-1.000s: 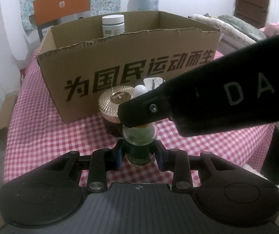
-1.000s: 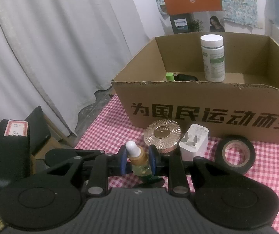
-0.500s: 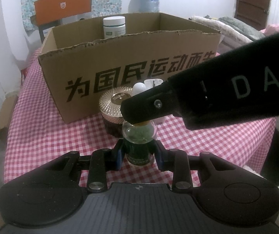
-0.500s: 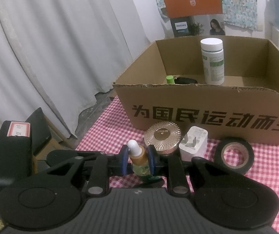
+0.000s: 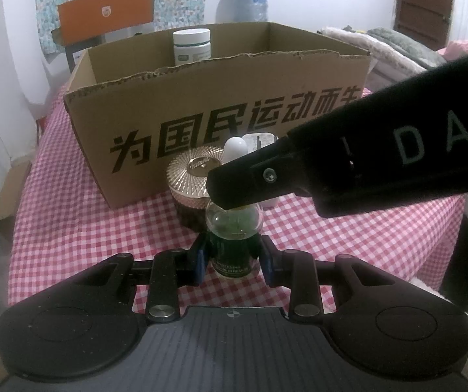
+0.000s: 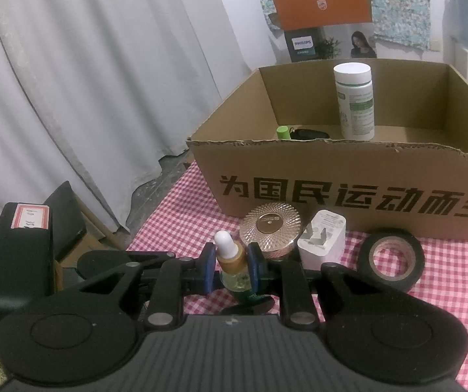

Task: Organize rigid objects
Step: 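Lift the dropper bottle off the table with the right gripper, then carry the dropper bottle into the box and open the right gripper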

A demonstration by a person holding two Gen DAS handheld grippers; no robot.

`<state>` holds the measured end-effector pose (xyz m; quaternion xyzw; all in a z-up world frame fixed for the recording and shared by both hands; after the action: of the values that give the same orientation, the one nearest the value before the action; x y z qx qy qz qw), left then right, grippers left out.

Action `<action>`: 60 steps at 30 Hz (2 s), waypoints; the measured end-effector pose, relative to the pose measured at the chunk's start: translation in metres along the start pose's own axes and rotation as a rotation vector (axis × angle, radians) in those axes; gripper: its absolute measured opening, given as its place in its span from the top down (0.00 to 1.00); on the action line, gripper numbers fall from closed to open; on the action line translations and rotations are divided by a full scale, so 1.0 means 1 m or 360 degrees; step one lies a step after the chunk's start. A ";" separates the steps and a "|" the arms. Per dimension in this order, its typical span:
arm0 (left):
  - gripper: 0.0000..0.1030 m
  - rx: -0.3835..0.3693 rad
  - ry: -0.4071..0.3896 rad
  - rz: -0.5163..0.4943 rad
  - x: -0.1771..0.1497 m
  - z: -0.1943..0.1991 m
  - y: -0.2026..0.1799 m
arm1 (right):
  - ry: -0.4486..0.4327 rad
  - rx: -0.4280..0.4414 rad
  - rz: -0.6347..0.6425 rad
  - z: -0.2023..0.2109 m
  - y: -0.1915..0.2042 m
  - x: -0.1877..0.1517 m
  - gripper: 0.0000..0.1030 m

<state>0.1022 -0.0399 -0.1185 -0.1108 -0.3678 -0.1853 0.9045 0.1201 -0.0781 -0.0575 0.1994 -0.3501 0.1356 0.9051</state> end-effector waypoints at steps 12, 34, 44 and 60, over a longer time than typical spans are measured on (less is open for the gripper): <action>0.70 0.0017 -0.0008 -0.0057 -0.001 0.002 -0.004 | -0.0010 -0.0015 -0.0007 0.000 -0.003 0.004 0.77; 0.70 0.0037 -0.0041 -0.0071 0.003 0.011 -0.005 | -0.0102 -0.0037 0.0081 0.011 0.004 0.011 0.82; 0.70 0.0046 -0.0115 -0.0081 0.021 0.039 -0.010 | -0.0186 0.0000 0.0122 0.034 0.013 0.021 0.82; 0.70 -0.0076 -0.0250 -0.0217 0.147 0.052 -0.011 | -0.0446 0.0031 0.0268 0.089 -0.002 0.125 0.82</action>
<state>0.1626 -0.0694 0.0224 -0.1212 -0.4397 -0.2457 0.8553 0.1591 -0.1072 0.0882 0.1951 -0.4870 0.1852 0.8309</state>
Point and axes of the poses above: each gripper's, at about its wrist camera, not at the fingertips, and z roughly against the way its jaws point, y to its left, x to its top, the point moved 8 cm from there along -z, roughly the way its jaws point, and after that the axes turned 6 degrees about -x, right-handed, at the moved point
